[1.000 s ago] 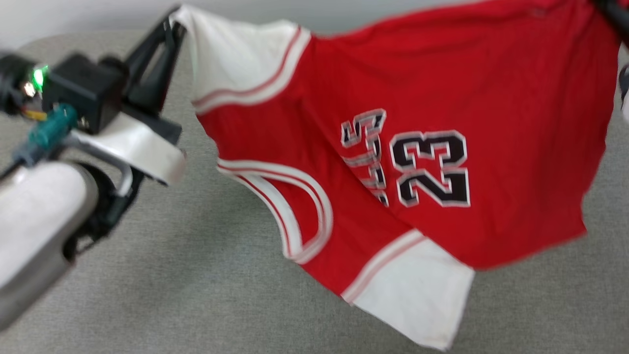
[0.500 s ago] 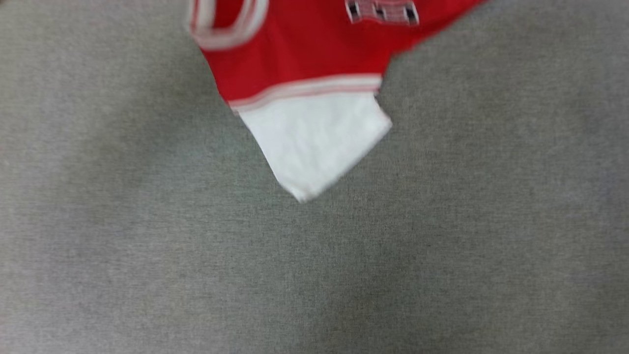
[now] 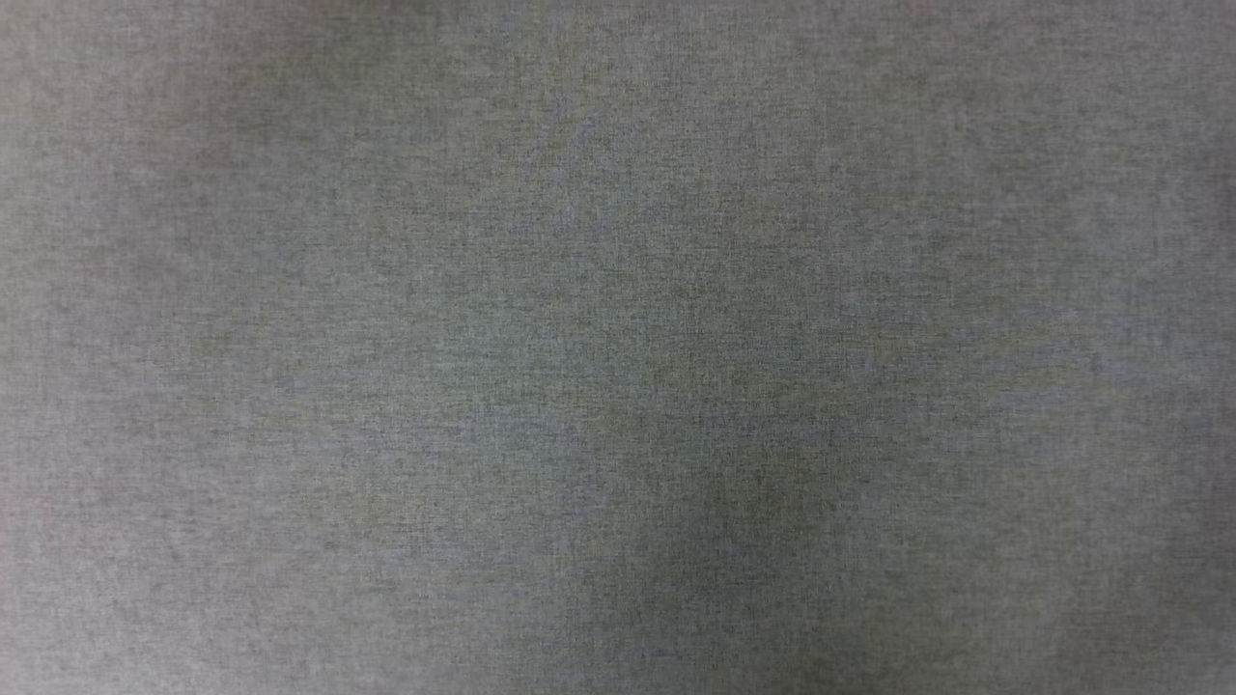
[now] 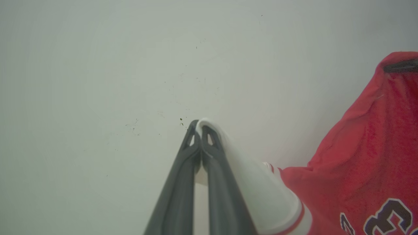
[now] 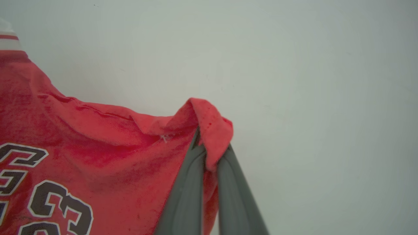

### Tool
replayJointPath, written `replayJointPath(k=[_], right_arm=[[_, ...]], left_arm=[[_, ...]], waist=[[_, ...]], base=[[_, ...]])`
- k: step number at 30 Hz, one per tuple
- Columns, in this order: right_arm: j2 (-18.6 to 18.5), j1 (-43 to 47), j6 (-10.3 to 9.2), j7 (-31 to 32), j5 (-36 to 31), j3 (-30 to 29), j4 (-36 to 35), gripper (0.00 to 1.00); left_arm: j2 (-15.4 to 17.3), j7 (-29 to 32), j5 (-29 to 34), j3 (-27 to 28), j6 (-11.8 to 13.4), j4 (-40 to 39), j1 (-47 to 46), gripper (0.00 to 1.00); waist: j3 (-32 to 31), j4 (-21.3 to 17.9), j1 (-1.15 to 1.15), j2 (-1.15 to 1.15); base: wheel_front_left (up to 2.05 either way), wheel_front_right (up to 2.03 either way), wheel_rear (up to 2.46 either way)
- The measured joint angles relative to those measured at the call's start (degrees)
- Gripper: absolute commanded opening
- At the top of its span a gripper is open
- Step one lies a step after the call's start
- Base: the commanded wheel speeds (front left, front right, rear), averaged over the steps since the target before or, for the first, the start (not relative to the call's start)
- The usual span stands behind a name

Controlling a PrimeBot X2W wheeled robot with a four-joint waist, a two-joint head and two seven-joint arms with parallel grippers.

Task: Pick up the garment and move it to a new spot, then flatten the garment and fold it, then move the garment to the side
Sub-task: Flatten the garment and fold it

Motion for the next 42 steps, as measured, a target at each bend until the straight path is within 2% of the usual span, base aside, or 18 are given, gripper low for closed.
replayJointPath(k=[8, 16, 20, 23, 27, 35, 42], right_arm=[[1.58, -0.5, 0.0, -3.57, 0.8, 4.92, 7.14, 0.0], [3.04, 10.17, 0.0, -8.05, 4.61, 13.0, 12.71, 0.0], [3.08, 16.56, 0.0, -9.77, 6.9, 17.8, 13.56, 0.0], [2.72, 21.68, 0.0, -11.04, 9.18, 20.86, 13.59, 0.0], [1.04, 28.7, 0.0, -13.47, 12.24, 23.47, 13.01, 0.0], [-4.87, 44.13, 0.0, -16.41, 18.64, 29.1, 7.83, 0.0], [-9.03, 57.69, 0.0, -17.53, 21.96, 29.91, 3.64, 0.0]], left_arm=[[-1.96, -3.44, -0.88, -1.15, -2.59, 8.61, 0.54, 0.0], [-1.98, -7.78, -4.52, -3.2, -3.57, 12.73, 15.29, 0.0], [-1.57, -9.64, -6.5, -4.16, -3.49, 11.91, 25.1, 0.0], [-0.64, -10.57, -7.6, -5.16, -2.46, 9.66, 32.98, 0.0], [1.19, -11.46, -9.9, -5.34, 1.24, 4.64, 44.81, 0.0], [5.98, -11.49, -14.57, -7.57, 9.16, -9.18, 67.71, 0.0], [11.71, -11.02, -19.07, -9.57, 16.1, -20.83, 85.14, 0.0]], waist=[[0.77, 0.45, 0.0, 0.0], [-1.0, 0.84, 0.0, 0.0], [-2.52, 0.98, 0.0, 0.0], [-3.98, 1.19, 0.0, 0.0], [-6.51, 1.31, -0.01, 0.0], [-13.27, 1.5, -0.01, 0.0], [-19.72, 1.22, -0.01, 0.0]], base=[[0.0, 0.0, 0.0], [0.0, 0.0, 0.0], [0.0, 0.0, 0.0], [0.0, 0.0, 0.0], [0.0, 0.0, 0.0], [0.0, 0.0, 0.0], [0.0, 0.0, 0.0]])
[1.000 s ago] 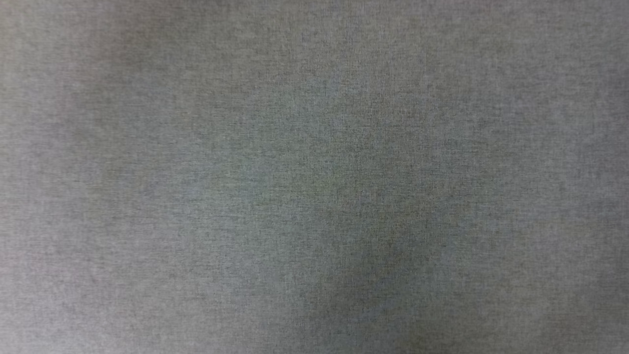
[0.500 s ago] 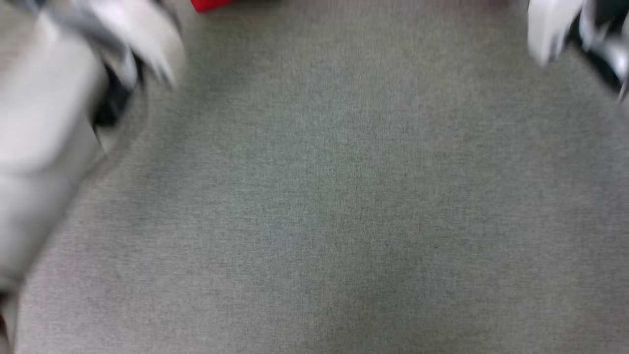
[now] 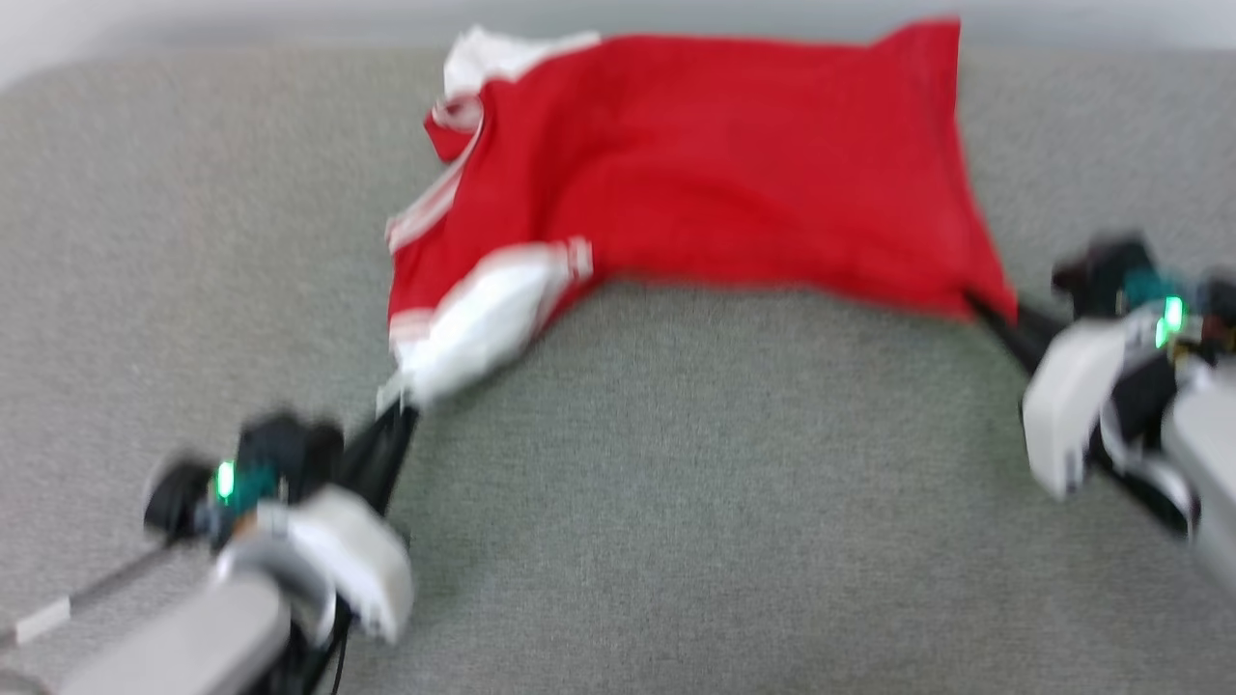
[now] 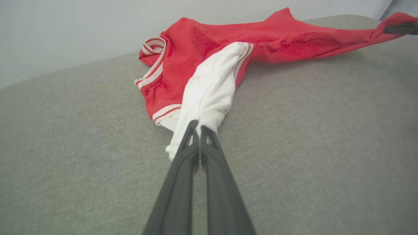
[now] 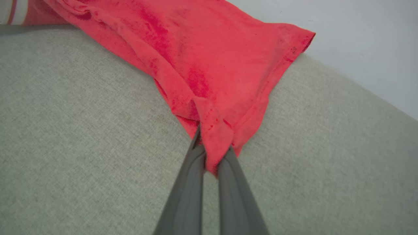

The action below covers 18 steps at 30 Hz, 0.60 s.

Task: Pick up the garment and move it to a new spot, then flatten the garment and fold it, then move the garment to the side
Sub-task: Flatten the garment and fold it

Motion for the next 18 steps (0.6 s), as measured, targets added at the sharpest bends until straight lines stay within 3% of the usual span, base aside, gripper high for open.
replayJointPath(k=[6, 18], right_arm=[[-3.68, 12.68, -0.01, -0.01, 2.78, -3.33, -3.25, 0.0], [-6.5, 38.93, 0.0, 2.14, 3.26, -13.16, -12.93, 0.0]], left_arm=[[3.19, 0.24, -3.82, -2.01, 4.33, -6.91, 11.65, 0.0], [5.75, 0.22, -10.51, -5.69, 7.86, -11.15, 27.77, 0.0]], waist=[[-5.41, -0.08, -0.01, 0.0], [-14.15, 0.67, -0.01, 0.0]], base=[[0.0, 0.0, 0.0], [0.0, 0.0, 0.0]])
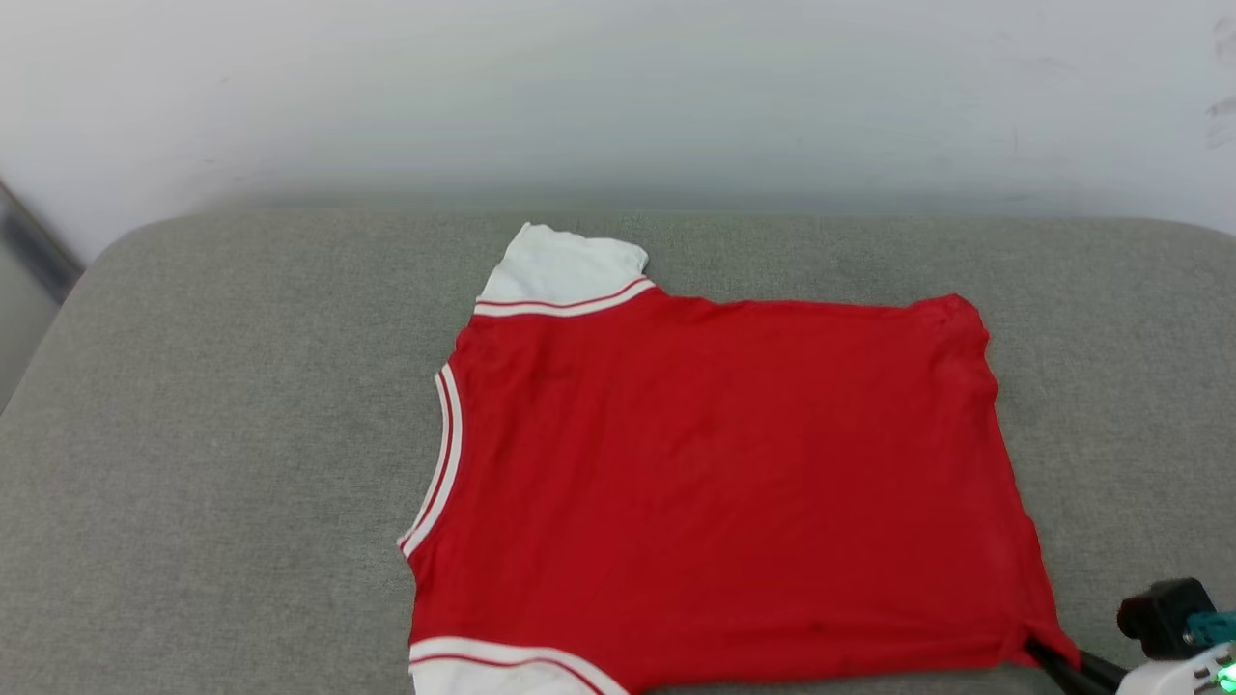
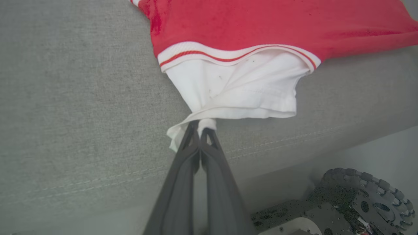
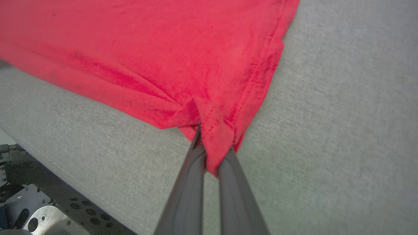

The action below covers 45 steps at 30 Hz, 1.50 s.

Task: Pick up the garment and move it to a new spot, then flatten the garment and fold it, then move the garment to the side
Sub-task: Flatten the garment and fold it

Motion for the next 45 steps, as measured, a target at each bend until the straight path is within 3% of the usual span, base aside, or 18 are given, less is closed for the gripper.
replayJointPath(k=[9, 17, 21, 32, 45], right_arm=[[1.34, 10.97, 0.0, 5.78, -2.9, -9.72, -7.59, 0.0], [3.98, 10.18, 0.0, 10.11, -6.82, -16.84, -14.78, 0.0], [4.9, 7.33, -0.01, 11.58, -7.75, -19.44, -16.89, 0.0], [6.87, -2.65, 0.0, 14.74, -8.72, -19.97, -18.62, 0.0], [7.86, -15.76, 0.0, 18.75, -8.24, -14.16, -7.11, 0.0]], left_arm=[[0.41, 0.09, -0.52, -1.01, -0.22, -0.48, 2.53, 0.0], [0.51, 0.34, 3.92, 1.51, -0.98, 0.64, -6.55, 0.0], [1.47, 2.18, 6.94, 2.61, -2.87, 1.46, -13.08, 0.0], [-0.26, 7.84, 11.11, 4.8, -7.27, 7.43, -28.67, 0.0], [-6.11, 9.77, 11.93, 3.27, -15.45, 24.81, -36.29, 0.0]], waist=[[-1.04, 0.46, 0.0, 0.0], [1.2, 0.1, 0.01, 0.0], [3.08, -0.23, 0.02, 0.0], [9.99, -2.22, 0.03, 0.0], [19.45, -4.33, 0.03, 0.0]], base=[[0.0, 0.0, 0.0], [0.0, 0.0, 0.0], [0.0, 0.0, 0.0], [0.0, 0.0, 0.0], [0.0, 0.0, 0.0]])
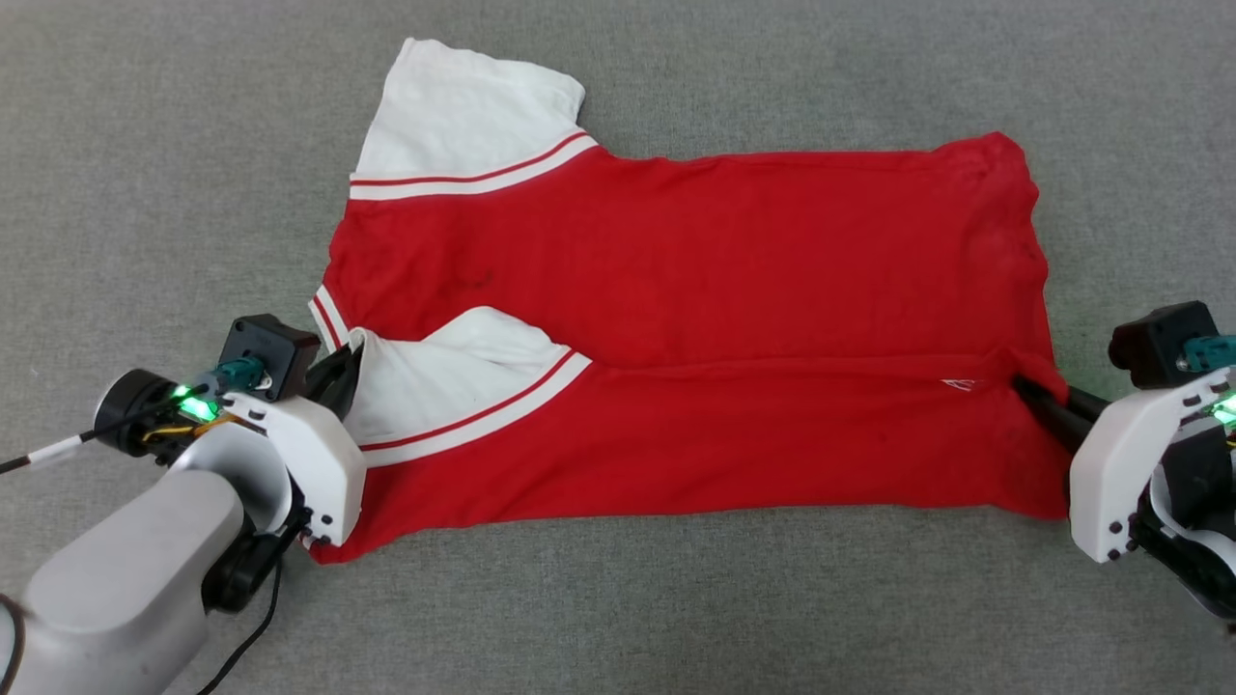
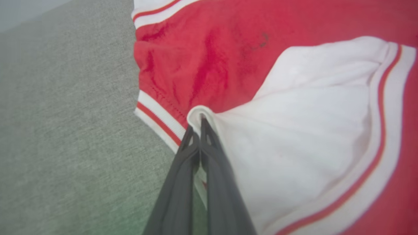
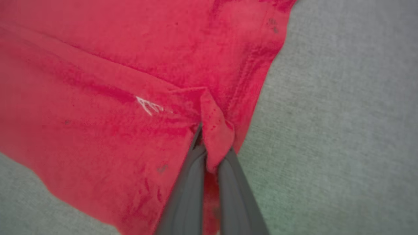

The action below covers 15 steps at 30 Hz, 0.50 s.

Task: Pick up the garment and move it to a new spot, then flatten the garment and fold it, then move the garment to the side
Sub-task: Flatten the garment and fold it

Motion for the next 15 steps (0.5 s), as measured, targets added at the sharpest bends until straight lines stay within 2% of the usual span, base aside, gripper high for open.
replayJointPath(k=[7, 8, 9, 10, 15], right_arm=[[-0.1, -3.34, 0.0, 0.3, 1.83, 3.64, 4.7, 0.0], [-0.09, -3.39, -0.01, -0.1, 2.2, 4.04, 4.99, 0.17], [-0.07, -3.42, -0.01, -0.7, 2.33, 4.31, 5.32, 0.47], [-0.11, -3.44, -0.01, -1.25, 2.33, 4.52, 5.61, 1.0], [-0.7, -3.08, 0.0, -4.1, 2.71, 4.69, 5.0, 1.0]], left_arm=[[-3.33, -1.37, -0.41, -0.49, -4.22, 7.28, -2.2, 0.0], [-4.03, -1.46, -1.09, -0.38, -4.55, 8.28, -2.19, 0.0], [-4.5, -1.56, -1.31, -0.48, -4.88, 8.93, -2.2, 0.36], [-4.66, -2.05, -0.85, -0.65, -5.01, 9.64, -2.22, 1.0], [-4.47, -1.76, 0.26, -1.33, -4.69, 9.06, -2.79, 1.0]], waist=[[-0.05, 0.46, 0.0, 0.0], [-0.43, 0.54, 0.0, 0.0], [-0.85, 0.62, 0.0, 0.0], [-1.35, 0.73, 0.0, 0.0], [-4.41, 1.51, -0.01, 0.0]], base=[[0.0, 0.0, 0.0], [0.0, 0.0, 0.0], [0.0, 0.0, 0.0], [0.0, 0.0, 0.0], [0.0, 0.0, 0.0]])
